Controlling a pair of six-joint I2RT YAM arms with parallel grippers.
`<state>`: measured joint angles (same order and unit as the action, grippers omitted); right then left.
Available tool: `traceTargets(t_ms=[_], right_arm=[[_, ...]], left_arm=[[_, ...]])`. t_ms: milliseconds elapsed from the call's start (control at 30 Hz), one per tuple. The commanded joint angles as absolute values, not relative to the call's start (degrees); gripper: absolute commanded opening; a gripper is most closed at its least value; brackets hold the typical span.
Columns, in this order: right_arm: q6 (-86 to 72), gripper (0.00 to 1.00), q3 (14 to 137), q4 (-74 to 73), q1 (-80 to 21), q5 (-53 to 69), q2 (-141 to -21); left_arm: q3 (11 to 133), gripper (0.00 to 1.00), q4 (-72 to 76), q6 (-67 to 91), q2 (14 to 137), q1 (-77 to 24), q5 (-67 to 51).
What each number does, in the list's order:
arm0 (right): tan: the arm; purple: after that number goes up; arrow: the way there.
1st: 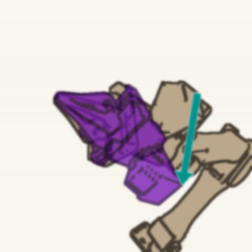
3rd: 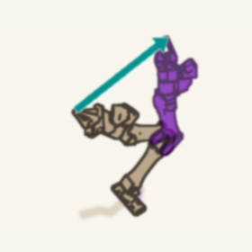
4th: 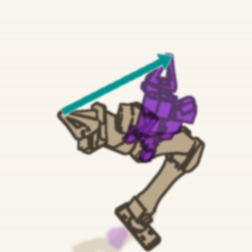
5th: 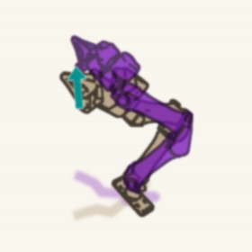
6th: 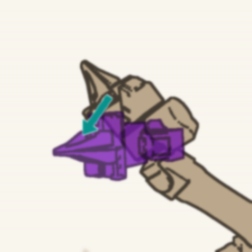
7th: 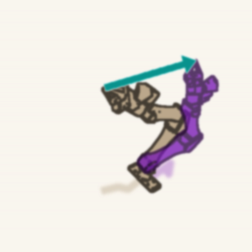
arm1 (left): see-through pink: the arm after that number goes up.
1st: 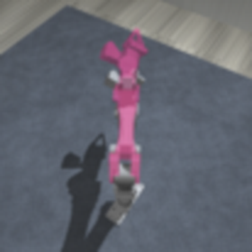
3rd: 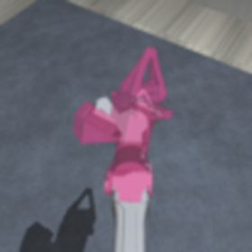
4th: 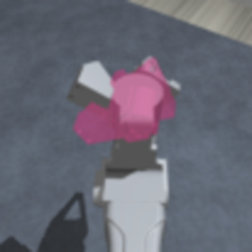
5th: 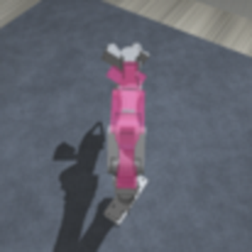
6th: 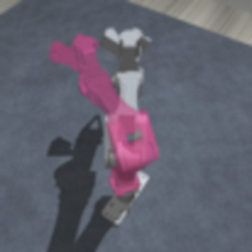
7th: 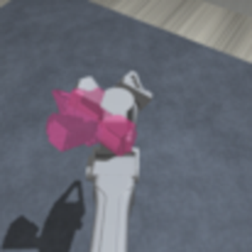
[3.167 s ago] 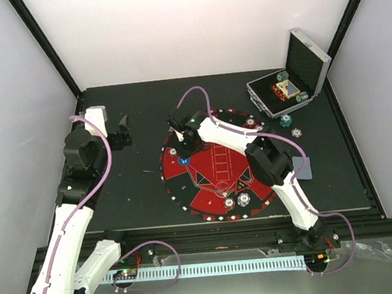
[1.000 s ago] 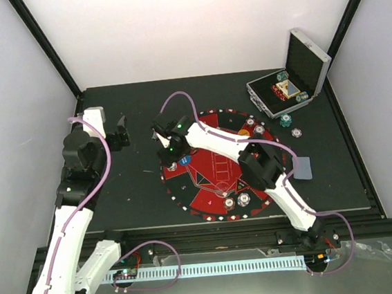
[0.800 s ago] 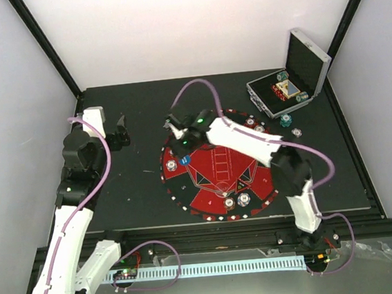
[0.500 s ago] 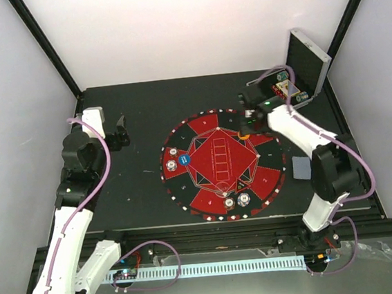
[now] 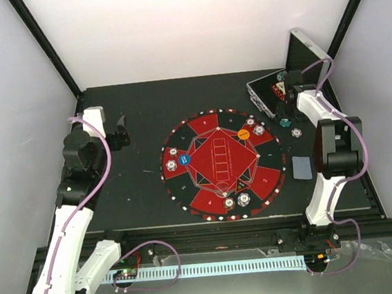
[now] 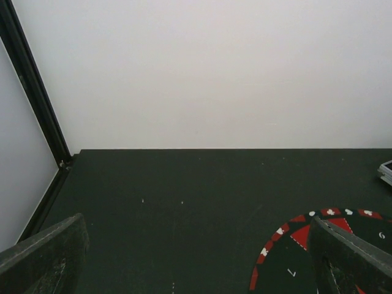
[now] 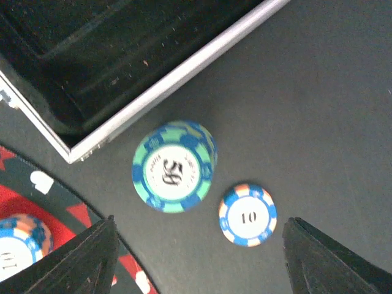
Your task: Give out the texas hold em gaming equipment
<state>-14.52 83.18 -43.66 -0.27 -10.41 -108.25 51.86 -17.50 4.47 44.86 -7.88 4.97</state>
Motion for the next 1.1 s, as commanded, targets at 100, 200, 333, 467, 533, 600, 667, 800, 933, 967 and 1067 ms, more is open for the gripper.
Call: traceTargets(t_ms=[100, 200, 333, 467, 533, 600, 667, 800, 933, 967, 1067], right_arm=[[-11.4, 0.75, 90.1, -43.1, -0.1, -10.2, -114.2], [-10.9, 0.75, 93.5, -45.3, -0.1, -11.7, -117.3], [-10.3, 0.74, 95.1, -46.5, -0.1, -13.4, -119.5], [-9.7, 0.71, 94.8, -46.6, -0.1, -11.9, -120.0], [-9.6, 0.71, 94.2, -46.3, -0.1, -11.9, -120.0], [-9.6, 0.67, 94.0, -46.5, -0.1, -12.0, -120.2], [-9.5, 0.67, 94.1, -46.4, -0.1, -12.2, -120.6], [-9.5, 0.64, 95.9, -47.3, -0.2, -11.9, -122.1], [-9.4, 0.63, 96.2, -47.3, -0.1, -11.5, -122.5], [-9.3, 0.63, 96.3, -47.4, 0.0, -11.5, -122.6], [-9.3, 0.63, 96.4, -47.4, -0.1, -11.6, -123.0]], left_arm=[[52.2, 0.99, -16.8, 4.6, 46.2, -7.4, 4.4], [52.2, 0.99, -16.9, 4.6, 46.4, -7.5, 4.2], [52.2, 0.99, -16.9, 4.6, 46.6, -7.4, 4.3], [52.3, 0.99, -16.8, 4.6, 46.6, -7.4, 4.3], [52.2, 0.99, -16.9, 4.6, 46.6, -7.5, 4.4], [52.2, 0.99, -16.9, 4.6, 46.6, -7.4, 4.3], [52.2, 0.99, -16.8, 4.5, 46.6, -7.4, 4.4], [52.3, 0.99, -16.9, 4.5, 46.7, -7.4, 4.4], [52.3, 0.99, -16.8, 4.5, 46.7, -7.4, 4.4], [52.3, 0.99, -16.8, 4.5, 46.7, -7.4, 4.4], [52.3, 0.99, -16.8, 4.5, 46.7, -7.4, 4.5]])
